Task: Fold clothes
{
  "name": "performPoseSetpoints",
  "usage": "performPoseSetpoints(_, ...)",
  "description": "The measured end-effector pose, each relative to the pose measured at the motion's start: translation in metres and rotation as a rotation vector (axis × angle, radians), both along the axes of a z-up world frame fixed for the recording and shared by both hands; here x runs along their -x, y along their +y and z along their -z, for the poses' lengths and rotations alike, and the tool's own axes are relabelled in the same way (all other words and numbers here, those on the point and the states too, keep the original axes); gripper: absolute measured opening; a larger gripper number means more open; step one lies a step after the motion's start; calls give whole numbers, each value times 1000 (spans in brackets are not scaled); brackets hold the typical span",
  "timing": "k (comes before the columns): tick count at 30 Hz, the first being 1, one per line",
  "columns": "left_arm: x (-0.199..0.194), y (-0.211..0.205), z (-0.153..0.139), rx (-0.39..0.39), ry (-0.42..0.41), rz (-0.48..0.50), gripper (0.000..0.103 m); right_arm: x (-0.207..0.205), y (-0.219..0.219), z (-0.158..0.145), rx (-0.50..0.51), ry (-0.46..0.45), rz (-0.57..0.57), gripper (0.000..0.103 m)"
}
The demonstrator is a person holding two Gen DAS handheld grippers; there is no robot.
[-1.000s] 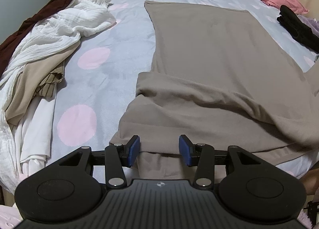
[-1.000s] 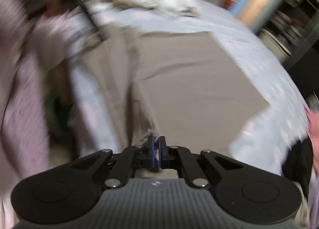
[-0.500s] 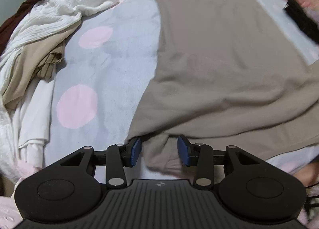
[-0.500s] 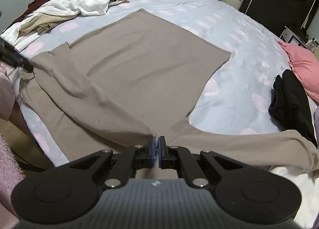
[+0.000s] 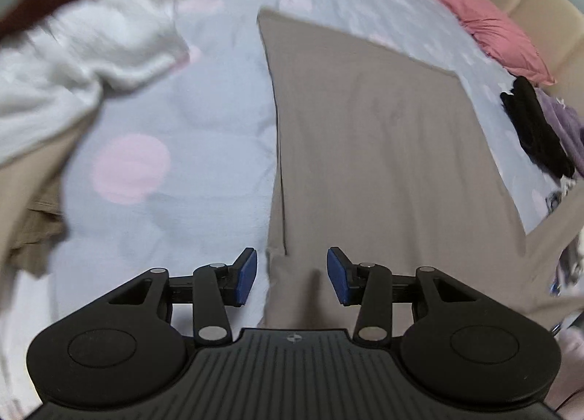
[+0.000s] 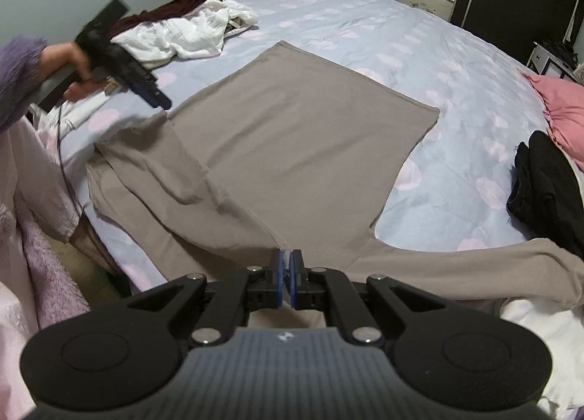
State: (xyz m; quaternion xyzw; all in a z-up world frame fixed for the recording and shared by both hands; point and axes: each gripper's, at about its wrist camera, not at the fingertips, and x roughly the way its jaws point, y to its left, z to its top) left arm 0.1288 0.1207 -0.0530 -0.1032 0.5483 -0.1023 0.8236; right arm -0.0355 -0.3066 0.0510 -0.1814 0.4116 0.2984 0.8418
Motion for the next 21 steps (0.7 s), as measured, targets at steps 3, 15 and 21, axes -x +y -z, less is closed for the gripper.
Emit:
performPoseSetpoints(3, -21, 1, 16, -1, 74, 7, 26, 0, 0, -2, 12, 4, 3, 4)
performPoseSetpoints(15, -27, 16, 27, 50, 136, 79, 15, -19, 10, -13, 77, 9, -18, 5)
performPoseSetpoints(21, -29, 27, 26, 48, 121, 55, 3, -32, 20, -14, 128, 7, -29, 4)
